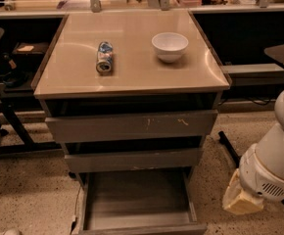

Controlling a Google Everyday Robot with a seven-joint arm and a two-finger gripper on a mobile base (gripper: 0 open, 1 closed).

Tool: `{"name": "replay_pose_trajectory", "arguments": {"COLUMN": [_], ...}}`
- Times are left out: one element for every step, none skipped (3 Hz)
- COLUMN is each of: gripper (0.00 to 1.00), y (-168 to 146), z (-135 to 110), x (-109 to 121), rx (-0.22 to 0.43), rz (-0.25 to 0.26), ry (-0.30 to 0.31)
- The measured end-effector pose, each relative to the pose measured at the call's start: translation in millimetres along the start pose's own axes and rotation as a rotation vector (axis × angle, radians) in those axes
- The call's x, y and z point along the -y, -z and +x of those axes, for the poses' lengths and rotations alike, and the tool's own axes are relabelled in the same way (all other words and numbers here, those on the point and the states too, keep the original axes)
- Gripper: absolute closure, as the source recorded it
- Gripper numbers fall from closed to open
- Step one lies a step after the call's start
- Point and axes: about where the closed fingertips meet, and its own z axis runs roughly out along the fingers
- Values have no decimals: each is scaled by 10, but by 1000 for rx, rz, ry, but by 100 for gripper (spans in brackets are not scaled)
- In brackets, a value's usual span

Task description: Close bottom drawer

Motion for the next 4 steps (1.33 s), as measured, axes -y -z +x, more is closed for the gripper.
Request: {"name": "replay_pose_trajectory", "arguments": {"gripper": [100,100,100,100], "y": [-728,-1658,-2214,-2310], "z": [21,169,248,259], "x": [-98,-272,-395,-431], "rx": [14,-10,-5,-1], "rz": [-121,-269,-388,-417], "ry": [-33,-76,-119,-124]}}
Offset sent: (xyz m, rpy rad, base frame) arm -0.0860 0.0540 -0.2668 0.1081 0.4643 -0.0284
